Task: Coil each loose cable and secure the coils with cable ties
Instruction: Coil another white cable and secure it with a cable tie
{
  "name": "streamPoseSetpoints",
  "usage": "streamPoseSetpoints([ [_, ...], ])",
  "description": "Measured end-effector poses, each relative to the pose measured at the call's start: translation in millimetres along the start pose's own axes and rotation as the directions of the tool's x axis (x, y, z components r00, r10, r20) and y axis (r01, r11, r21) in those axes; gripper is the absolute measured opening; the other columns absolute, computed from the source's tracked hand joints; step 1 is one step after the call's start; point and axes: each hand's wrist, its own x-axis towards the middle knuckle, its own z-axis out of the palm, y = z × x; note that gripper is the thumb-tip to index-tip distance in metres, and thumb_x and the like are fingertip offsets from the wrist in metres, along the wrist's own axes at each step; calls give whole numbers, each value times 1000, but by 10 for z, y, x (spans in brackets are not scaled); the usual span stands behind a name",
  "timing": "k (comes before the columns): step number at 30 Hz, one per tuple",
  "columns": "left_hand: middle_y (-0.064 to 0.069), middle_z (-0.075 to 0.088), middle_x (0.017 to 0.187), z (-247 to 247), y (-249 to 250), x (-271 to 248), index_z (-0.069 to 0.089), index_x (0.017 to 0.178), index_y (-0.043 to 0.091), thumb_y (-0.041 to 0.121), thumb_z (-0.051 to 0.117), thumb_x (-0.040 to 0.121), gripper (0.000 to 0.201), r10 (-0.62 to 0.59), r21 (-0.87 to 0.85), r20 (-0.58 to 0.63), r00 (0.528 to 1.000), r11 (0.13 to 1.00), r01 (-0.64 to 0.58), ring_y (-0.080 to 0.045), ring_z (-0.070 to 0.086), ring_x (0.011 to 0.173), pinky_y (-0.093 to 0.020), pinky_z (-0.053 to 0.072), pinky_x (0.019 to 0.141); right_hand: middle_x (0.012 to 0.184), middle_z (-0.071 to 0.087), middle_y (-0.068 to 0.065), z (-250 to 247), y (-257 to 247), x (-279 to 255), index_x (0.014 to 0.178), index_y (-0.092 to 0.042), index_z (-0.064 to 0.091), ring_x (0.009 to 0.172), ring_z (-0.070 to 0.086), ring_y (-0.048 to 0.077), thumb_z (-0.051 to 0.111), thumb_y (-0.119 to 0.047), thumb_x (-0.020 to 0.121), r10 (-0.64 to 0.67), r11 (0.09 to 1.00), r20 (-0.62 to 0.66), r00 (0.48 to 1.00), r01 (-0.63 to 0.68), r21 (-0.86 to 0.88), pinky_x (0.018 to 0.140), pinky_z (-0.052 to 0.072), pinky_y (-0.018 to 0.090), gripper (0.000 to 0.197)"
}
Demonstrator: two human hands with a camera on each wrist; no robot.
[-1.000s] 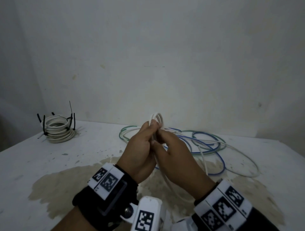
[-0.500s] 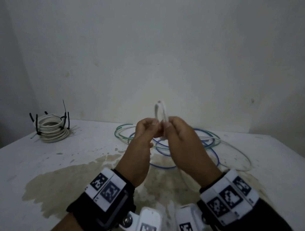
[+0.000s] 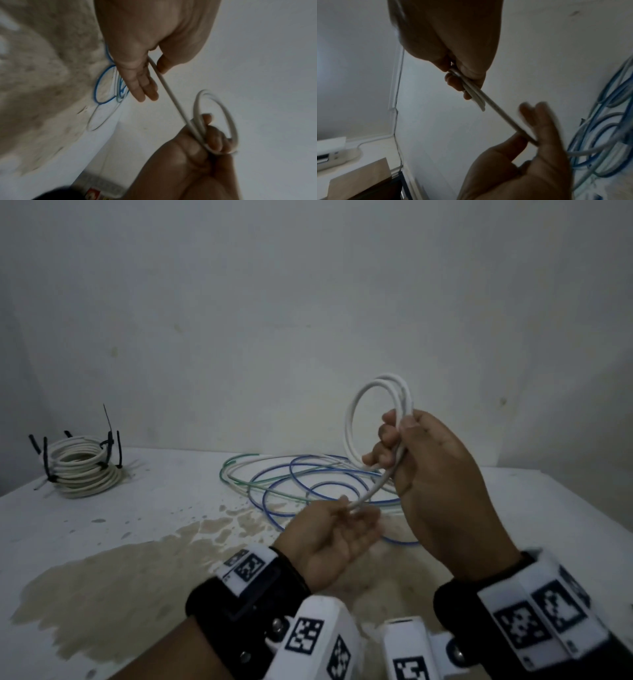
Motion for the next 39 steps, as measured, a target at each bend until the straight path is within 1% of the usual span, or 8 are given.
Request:
streamPoseSetpoints([
  [4, -14, 54, 68, 22, 228, 78, 50, 78, -1, -7, 32, 96, 26, 280, -63, -150, 948, 954, -292, -22, 56, 59, -34, 58, 57, 62, 50, -4, -270, 37, -74, 91, -6, 55, 49, 41, 8, 30, -12, 101, 88, 988, -27, 996, -84, 133, 59, 49, 24, 27],
  [9, -3, 40, 56, -133, 326, 135, 48, 77, 7, 10, 37, 103, 28, 560, 158, -197, 805, 828, -538, -13, 40, 45, -23, 49, 47, 58, 47, -4, -478, 219, -133, 96, -1, 56, 44, 35, 8, 34, -19, 98, 231, 949, -59, 971, -212, 236, 48, 45, 23, 29],
  [14, -8, 47, 70, -233, 276, 156, 56, 112, 2, 11, 36, 103, 24, 682, 591, -36, 730, 604, -535, -21, 47, 65, -32, 49, 65, 59, 45, -1, -562, 478, -252, 94, 5, 53, 43, 32, 7, 46, -26, 80, 320, 939, 37, 947, -323, 119, 46, 37, 23, 35],
  [17, -7, 63, 94, -278, 257, 158, 62, 100, -5, 11, 40, 102, 28, 721, 759, 72, 689, 409, -507, -19, 61, 86, -35, 55, 79, 62, 42, 1, -627, 576, -312, 97, 6, 54, 45, 32, 8, 46, -28, 82, 377, 922, 95, 921, -383, 53, 49, 36, 25, 37],
  [21, -1, 70, 87, -258, 209, 89, 64, 111, 10, 10, 39, 102, 27, 643, 802, 260, 721, 272, -532, -23, 67, 77, -43, 58, 75, 65, 43, 4, -677, 609, -346, 90, -1, 56, 47, 31, 9, 40, -20, 96, 387, 922, 110, 916, -381, -70, 50, 36, 26, 26],
  [25, -7, 70, 77, -223, 176, 56, 67, 98, 21, 3, 42, 99, 31, 525, 752, 297, 797, 386, -534, -24, 67, 71, -34, 59, 64, 61, 46, 0, -701, 585, -344, 101, -11, 50, 44, 31, 9, 37, -13, 99, 458, 888, 102, 883, -450, -93, 48, 34, 25, 13],
  [30, -13, 69, 82, -189, 150, 54, 69, 98, 8, -6, 36, 94, 36, 370, 748, 298, 880, 482, -456, -21, 64, 62, -29, 54, 52, 62, 53, 3, -709, 621, -387, 86, -10, 50, 44, 32, 10, 41, -9, 98, 447, 879, 103, 889, -415, -235, 45, 30, 25, 15],
  [39, 11, 54, 56, -145, 75, -13, 69, 111, 6, 12, 45, 100, 27, 236, 880, 433, 870, 98, -465, -7, 43, 51, -17, 37, 53, 73, 65, 11, -698, 642, -402, 83, -6, 49, 44, 39, 12, 51, -12, 95, 380, 883, 106, 919, -326, -338, 43, 32, 25, 13],
])
